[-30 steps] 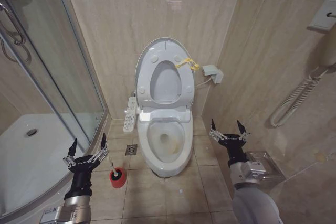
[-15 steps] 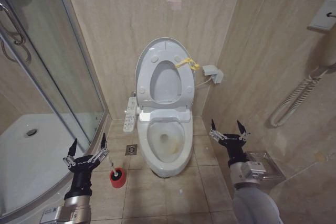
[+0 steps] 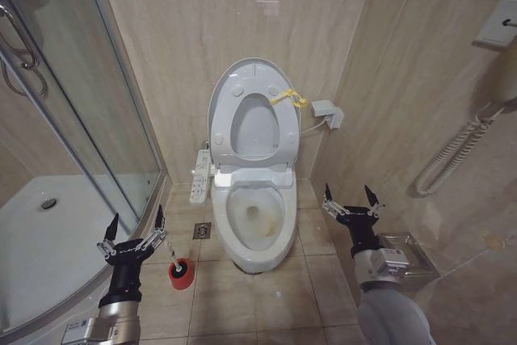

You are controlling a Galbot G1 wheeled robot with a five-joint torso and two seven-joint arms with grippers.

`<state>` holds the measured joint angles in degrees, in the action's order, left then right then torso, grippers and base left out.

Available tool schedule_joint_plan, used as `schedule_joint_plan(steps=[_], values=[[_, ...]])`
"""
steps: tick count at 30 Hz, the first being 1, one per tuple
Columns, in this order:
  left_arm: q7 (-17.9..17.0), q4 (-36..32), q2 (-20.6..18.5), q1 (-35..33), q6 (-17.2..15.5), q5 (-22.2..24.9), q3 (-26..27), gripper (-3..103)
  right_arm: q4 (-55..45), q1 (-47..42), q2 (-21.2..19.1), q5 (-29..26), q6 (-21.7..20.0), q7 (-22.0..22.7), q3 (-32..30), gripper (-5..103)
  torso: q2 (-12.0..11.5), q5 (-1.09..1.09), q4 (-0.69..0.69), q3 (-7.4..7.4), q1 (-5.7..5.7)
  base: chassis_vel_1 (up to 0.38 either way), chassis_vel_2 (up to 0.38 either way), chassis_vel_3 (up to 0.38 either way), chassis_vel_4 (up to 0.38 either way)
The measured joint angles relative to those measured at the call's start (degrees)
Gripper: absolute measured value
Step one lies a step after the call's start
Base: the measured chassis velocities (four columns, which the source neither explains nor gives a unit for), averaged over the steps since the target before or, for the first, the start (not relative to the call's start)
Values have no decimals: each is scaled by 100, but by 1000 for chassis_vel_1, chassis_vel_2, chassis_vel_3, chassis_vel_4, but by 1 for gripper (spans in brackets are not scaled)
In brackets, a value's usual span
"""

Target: Open the toilet lid, clean the toilet bowl with a toilet brush, close the toilet lid, and flush.

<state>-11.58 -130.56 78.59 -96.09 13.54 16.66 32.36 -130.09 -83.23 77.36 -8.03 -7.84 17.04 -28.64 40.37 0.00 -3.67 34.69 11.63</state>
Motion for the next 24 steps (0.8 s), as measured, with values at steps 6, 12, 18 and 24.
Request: schedule_joint_plan(steps=[6, 12, 18, 24], values=[[0, 0, 0, 0, 0, 0, 0, 100, 0, 0, 0, 0, 0, 0, 0, 100, 0, 0, 0, 0, 0, 0, 0, 0, 0], [0, 0, 0, 0, 0, 0, 0, 100, 0, 0, 0, 0, 0, 0, 0, 100, 0, 0, 0, 0, 0, 0, 0, 0, 0], [0, 0, 0, 0, 0, 0, 0, 100, 0, 0, 0, 0, 0, 0, 0, 100, 0, 0, 0, 0, 0, 0, 0, 0, 0], [0, 0, 0, 0, 0, 0, 0, 100, 0, 0, 0, 0, 0, 0, 0, 100, 0, 0, 0, 0, 0, 0, 0, 0, 0]])
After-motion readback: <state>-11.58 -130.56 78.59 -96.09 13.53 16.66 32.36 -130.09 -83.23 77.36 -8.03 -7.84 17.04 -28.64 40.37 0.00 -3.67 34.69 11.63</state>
